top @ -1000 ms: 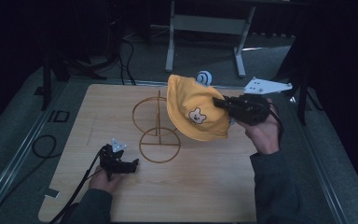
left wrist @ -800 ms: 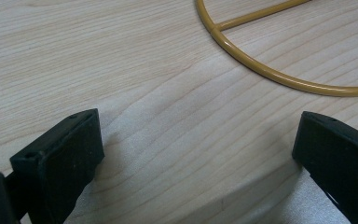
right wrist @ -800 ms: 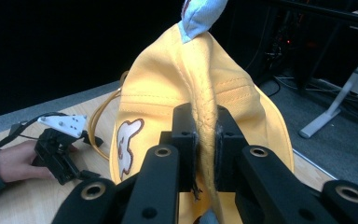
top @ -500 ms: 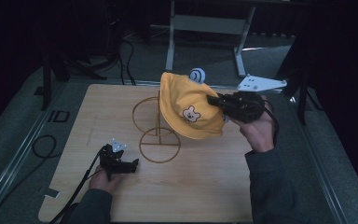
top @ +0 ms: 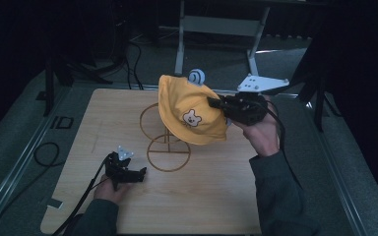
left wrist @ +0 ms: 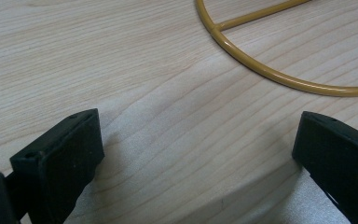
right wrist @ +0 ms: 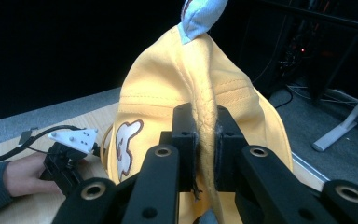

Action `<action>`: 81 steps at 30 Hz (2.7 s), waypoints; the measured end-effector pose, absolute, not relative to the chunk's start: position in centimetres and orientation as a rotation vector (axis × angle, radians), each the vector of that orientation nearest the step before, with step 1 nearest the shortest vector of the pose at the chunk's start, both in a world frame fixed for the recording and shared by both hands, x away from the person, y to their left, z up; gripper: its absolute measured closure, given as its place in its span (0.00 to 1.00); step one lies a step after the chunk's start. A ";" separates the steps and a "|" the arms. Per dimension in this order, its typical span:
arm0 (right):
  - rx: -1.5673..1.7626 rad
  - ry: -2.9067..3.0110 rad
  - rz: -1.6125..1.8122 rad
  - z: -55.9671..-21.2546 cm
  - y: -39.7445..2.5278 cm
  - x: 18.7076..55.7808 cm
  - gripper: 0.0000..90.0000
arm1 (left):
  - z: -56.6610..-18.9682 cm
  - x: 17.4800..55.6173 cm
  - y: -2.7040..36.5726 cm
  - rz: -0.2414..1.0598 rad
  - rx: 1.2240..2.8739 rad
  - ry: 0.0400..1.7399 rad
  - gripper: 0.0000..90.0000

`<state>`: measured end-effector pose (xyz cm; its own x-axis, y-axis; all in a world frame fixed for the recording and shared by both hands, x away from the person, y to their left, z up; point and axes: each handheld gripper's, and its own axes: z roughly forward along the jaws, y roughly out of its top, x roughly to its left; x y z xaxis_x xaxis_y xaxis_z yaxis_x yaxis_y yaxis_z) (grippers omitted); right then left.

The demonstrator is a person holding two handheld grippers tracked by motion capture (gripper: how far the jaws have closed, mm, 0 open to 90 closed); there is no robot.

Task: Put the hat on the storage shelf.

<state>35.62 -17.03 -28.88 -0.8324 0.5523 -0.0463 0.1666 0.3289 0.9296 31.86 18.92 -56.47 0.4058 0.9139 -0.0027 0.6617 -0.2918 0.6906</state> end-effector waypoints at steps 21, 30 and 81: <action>0.597 2.303 1.450 -29.3 -12.6 37.8 0.91 | -56.5 31.9 18.9 0.531 2.050 1.337 0.02; 0.591 2.339 1.394 -30.2 -10.6 39.0 0.91 | -56.5 31.9 18.9 0.534 2.043 1.339 0.02; 0.658 2.387 1.273 -30.9 -6.2 39.4 0.16 | -56.5 31.9 18.9 0.536 2.043 1.339 0.02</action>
